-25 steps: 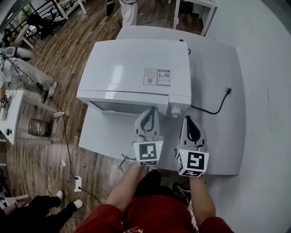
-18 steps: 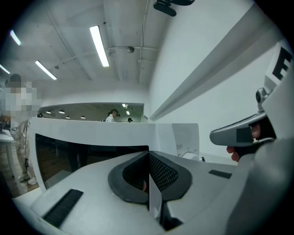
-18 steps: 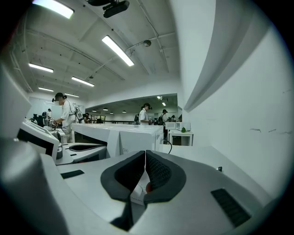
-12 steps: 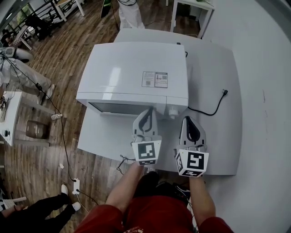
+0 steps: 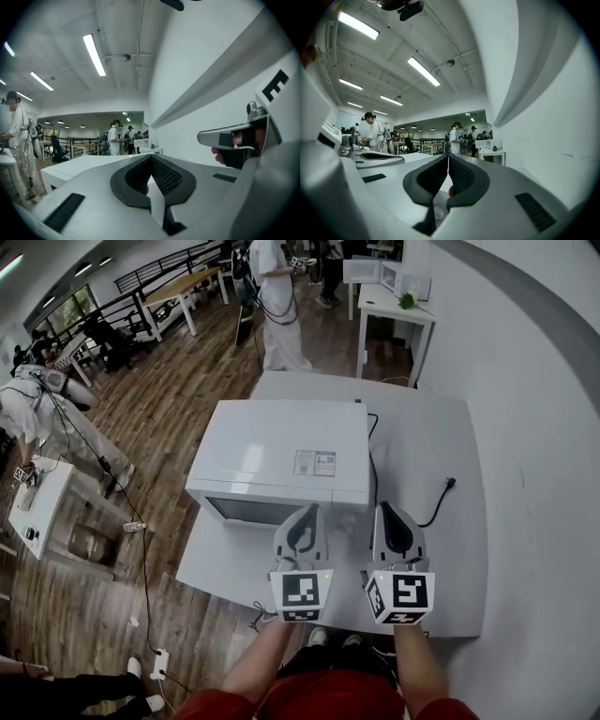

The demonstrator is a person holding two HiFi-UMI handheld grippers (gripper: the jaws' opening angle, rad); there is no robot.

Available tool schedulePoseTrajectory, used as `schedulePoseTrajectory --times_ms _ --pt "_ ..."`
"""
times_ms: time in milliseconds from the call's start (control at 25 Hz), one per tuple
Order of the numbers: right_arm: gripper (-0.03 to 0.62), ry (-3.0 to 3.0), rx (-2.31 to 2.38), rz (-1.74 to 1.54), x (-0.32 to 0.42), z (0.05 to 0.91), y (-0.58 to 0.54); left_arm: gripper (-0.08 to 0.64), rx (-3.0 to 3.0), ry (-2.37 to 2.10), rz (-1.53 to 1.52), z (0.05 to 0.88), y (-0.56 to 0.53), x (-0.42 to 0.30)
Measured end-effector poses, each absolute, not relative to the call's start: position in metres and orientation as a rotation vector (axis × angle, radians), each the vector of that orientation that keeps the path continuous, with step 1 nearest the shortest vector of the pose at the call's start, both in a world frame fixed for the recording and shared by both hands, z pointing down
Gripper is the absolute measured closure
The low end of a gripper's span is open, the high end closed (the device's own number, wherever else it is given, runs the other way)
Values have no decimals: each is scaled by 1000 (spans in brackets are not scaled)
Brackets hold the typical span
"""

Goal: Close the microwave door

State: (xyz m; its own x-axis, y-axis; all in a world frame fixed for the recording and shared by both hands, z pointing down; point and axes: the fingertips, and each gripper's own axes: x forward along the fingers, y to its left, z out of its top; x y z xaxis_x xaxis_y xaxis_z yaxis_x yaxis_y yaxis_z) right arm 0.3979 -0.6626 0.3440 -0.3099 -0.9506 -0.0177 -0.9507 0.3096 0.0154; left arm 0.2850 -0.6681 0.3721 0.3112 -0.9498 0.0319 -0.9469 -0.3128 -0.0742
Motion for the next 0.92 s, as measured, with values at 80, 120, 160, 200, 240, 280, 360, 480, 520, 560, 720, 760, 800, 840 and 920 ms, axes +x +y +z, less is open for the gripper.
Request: schedulePoseTrajectory --times_ms 80,120,160,200,240,280,360,480,520,560,720,760,800,840,920 --pt "565 2540 -1808 73 402 325 -661 534 -2500 1811 -89 353 -665 293" --pt "565 2544 -1795 92 404 317 -658 534 -2500 1815 -85 347 -662 297" --pt "565 2549 -1783 110 405 310 -656 534 -2499 1823 -83 341 -660 300" --pt "565 2553 -1771 126 407 304 -655 534 -2494 1831 -83 337 -659 302" --pt "565 2556 -1761 139 409 299 -653 534 -2488 1837 -82 332 -658 304" --pt "565 2559 -1755 149 411 295 -651 534 -2484 1841 -79 328 -656 306" --pt "565 2562 -1744 167 414 288 -649 534 -2479 1846 -68 321 -652 310" --pt "565 2574 -1705 189 413 281 -651 534 -2454 1874 -50 315 -652 309" --pt "565 2578 -1693 191 412 279 -652 534 -2444 1884 -47 313 -652 308" --pt "565 2581 -1686 191 412 279 -652 534 -2436 1891 -45 311 -651 308" --pt "565 2580 -1676 186 415 278 -653 534 -2419 1902 -50 308 -652 308" --pt "565 2580 -1672 186 415 278 -654 534 -2415 1905 -49 307 -652 308" --pt "565 2580 -1669 187 415 278 -655 534 -2410 1908 -48 307 -653 307" --pt "565 2582 -1665 188 415 278 -656 534 -2406 1911 -45 306 -654 307" --pt "565 2585 -1658 192 415 278 -657 534 -2398 1916 -38 306 -655 307"
